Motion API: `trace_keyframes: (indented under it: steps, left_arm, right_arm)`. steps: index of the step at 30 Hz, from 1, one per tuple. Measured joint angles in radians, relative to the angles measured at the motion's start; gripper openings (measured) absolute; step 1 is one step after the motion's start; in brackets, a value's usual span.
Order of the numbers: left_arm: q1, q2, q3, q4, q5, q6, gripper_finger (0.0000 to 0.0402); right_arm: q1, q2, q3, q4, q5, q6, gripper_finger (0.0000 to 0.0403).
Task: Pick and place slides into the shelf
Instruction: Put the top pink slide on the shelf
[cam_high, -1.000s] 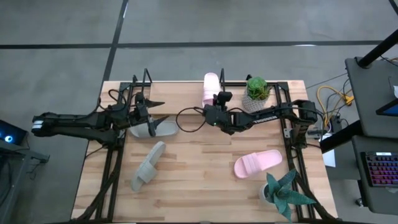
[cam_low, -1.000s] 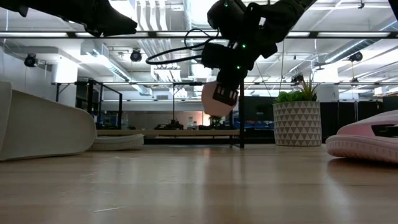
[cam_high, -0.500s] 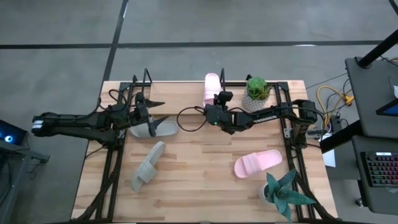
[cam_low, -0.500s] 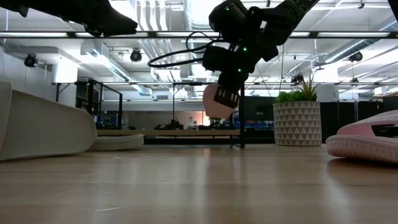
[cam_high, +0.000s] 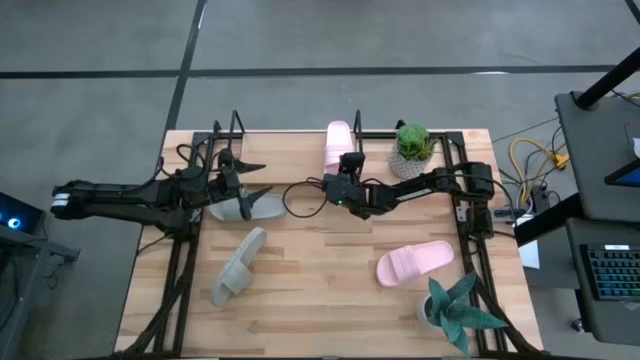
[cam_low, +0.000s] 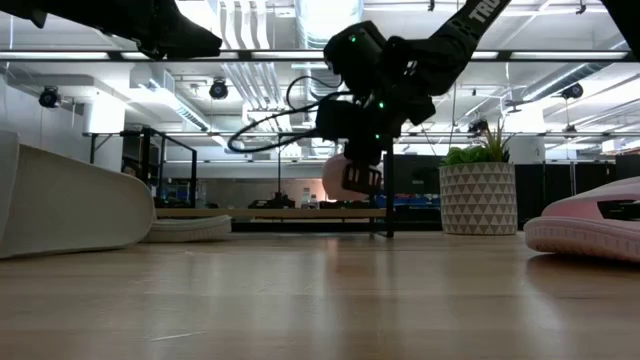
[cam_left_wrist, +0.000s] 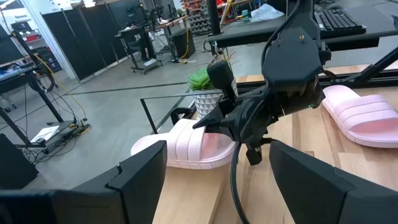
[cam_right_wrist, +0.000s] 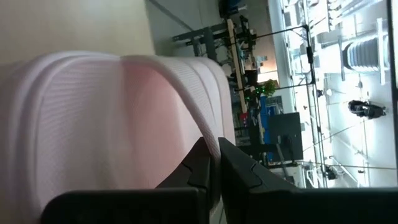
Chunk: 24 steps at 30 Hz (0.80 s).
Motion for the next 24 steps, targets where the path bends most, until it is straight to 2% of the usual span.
trace_keyframes:
  steps: [19, 24]
  left_arm:
    - [0.0, 0.0, -0.001, -0.003, 0.0, 0.0, 0.0267]
    - [0.0, 0.0, -0.002, -0.008, 0.0, 0.0, 0.0267]
  right_arm:
    - [0.0, 0.021, -0.029, -0.008, -0.004, 0.037, 0.0008]
    - [0.0, 0.021, -0.03, -0.024, -0.055, 0.052, 0.0009]
